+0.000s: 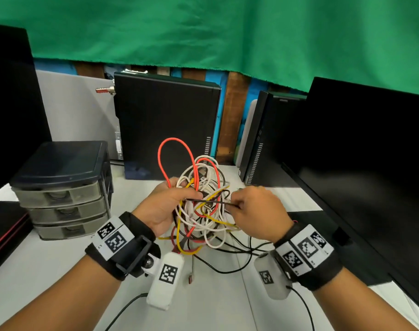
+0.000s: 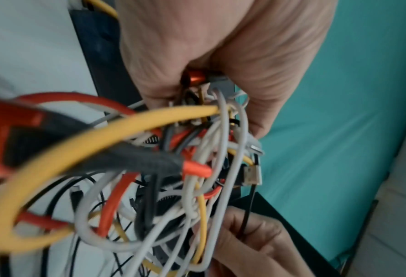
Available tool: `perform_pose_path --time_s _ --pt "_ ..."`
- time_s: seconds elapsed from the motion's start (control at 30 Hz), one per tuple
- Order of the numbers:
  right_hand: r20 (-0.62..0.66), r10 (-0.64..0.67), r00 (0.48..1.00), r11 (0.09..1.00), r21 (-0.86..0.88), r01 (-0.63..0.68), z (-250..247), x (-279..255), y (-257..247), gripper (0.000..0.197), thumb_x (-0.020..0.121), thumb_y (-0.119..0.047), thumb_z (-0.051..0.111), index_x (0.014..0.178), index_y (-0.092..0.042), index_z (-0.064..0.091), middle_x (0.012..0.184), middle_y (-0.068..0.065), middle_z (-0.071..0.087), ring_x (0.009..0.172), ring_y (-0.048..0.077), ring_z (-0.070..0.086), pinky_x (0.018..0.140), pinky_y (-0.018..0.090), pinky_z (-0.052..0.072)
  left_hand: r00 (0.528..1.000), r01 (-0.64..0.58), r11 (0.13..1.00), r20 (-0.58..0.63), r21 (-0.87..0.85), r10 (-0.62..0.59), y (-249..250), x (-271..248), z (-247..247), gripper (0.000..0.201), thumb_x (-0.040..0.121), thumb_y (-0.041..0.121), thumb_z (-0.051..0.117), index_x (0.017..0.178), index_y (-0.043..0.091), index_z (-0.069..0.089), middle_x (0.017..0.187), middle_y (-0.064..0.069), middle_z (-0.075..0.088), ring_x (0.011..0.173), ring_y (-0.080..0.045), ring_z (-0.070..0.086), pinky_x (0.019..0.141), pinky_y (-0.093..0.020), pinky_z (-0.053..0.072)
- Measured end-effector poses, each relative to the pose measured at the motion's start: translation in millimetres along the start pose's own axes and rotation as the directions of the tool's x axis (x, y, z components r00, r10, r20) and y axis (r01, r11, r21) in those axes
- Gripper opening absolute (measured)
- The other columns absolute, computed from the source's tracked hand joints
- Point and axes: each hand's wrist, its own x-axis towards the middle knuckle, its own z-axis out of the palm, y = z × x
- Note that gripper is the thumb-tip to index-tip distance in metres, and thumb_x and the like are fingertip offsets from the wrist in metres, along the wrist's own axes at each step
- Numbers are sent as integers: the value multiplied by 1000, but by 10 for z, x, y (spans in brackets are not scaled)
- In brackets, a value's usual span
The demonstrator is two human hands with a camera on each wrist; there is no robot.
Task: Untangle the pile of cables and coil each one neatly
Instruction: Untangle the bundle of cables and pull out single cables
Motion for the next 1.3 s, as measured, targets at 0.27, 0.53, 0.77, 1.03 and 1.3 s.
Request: perform_pose_path --time_s 0.27,0.53,0.77,1.03,1.3 --pt "427 -98 899 923 376 -78 -79 -181 162 35 91 -25 67 62 -6 60 53 4 45 50 10 38 53 34 41 997 5 998 -75 62 -1 -159 -17 164 38 81 -6 72 117 -2 61 102 -27 73 75 -33 71 60 -35 59" --pt "104 39 994 980 192 -59 -19 -183 195 33 91 -38 66 65 -19 60 49 -5 44 50 13 42 57 36 47 999 12 1000 -46 20 -11 -145 -4 142 34 86 -4 68 119 0 62 103 -24 74 83 -35 73 70 -42 62" --pt "118 123 985 988 -111 -110 48 -197 143 28 84 -30 58 63 -17 45 68 -1 56 72 25 59 65 33 53 996 26 997 -90 71 -19 -193 32 161 28 85 1 73 109 8 62 99 -19 76 94 -38 73 93 -55 55" --pt "32 143 989 981 129 -146 -237 -258 155 30 84 -21 61 62 -19 40 63 -1 47 55 14 42 52 26 33 970 -119 992 -219 -39 107 -95 105 13 25 84 -2 72 98 15 61 82 -8 77 74 -26 75 76 -43 59" --pt "183 113 977 480 850 -215 -254 -144 -30 42 90 -47 58 97 -8 70 73 9 71 60 17 61 60 27 52 991 -119 984 -85 -136 108 29 -18 25 31 75 -10 66 103 3 59 101 -25 70 78 -31 69 67 -37 60"
